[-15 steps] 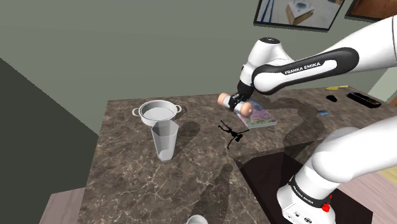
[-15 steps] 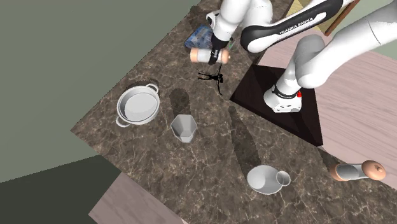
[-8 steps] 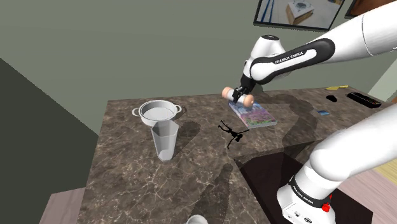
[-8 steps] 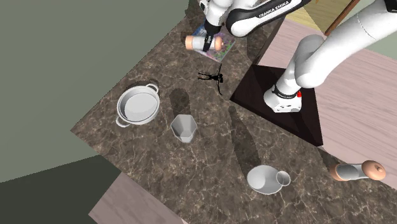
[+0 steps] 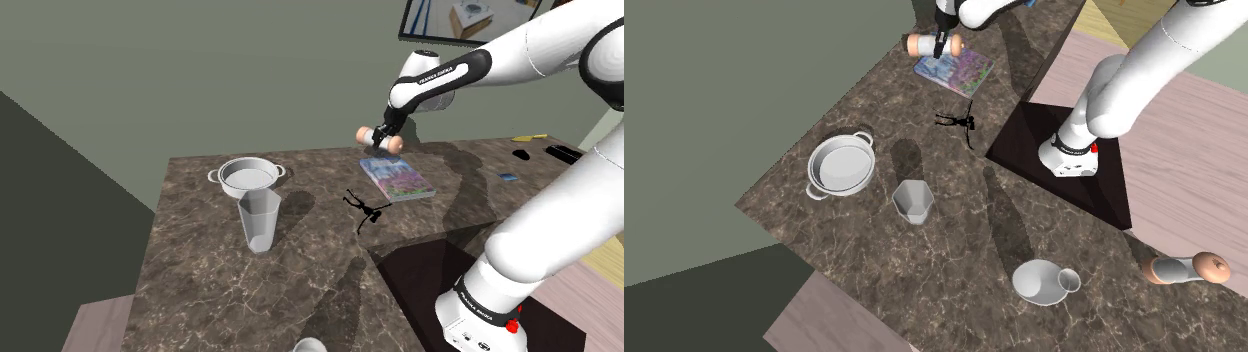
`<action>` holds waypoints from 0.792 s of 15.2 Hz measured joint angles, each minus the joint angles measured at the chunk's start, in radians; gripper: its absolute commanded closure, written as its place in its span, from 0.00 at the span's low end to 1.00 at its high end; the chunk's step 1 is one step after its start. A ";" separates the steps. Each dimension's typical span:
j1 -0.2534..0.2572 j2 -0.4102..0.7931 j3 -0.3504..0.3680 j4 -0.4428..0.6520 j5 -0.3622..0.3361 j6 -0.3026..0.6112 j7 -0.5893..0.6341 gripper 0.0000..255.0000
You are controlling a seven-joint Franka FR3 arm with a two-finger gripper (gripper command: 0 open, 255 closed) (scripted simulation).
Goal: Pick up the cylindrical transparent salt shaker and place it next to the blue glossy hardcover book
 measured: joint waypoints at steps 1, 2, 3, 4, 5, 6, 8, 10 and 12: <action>-0.004 0.027 -0.011 0.031 0.012 -0.004 -0.024 1.00; -0.008 0.058 -0.020 0.066 0.026 -0.008 -0.046 1.00; -0.014 0.088 -0.031 0.106 0.041 -0.017 -0.073 1.00; -0.021 0.111 -0.040 0.132 0.054 -0.020 -0.097 1.00; -0.027 0.151 -0.047 0.176 0.072 -0.026 -0.122 1.00; -0.037 0.181 -0.056 0.215 0.088 -0.036 -0.150 1.00; -0.056 0.235 -0.067 0.279 0.119 -0.047 -0.198 1.00; -0.077 0.298 -0.075 0.363 0.151 -0.072 -0.244 1.00; -0.108 0.376 -0.080 0.468 0.187 -0.104 -0.294 1.00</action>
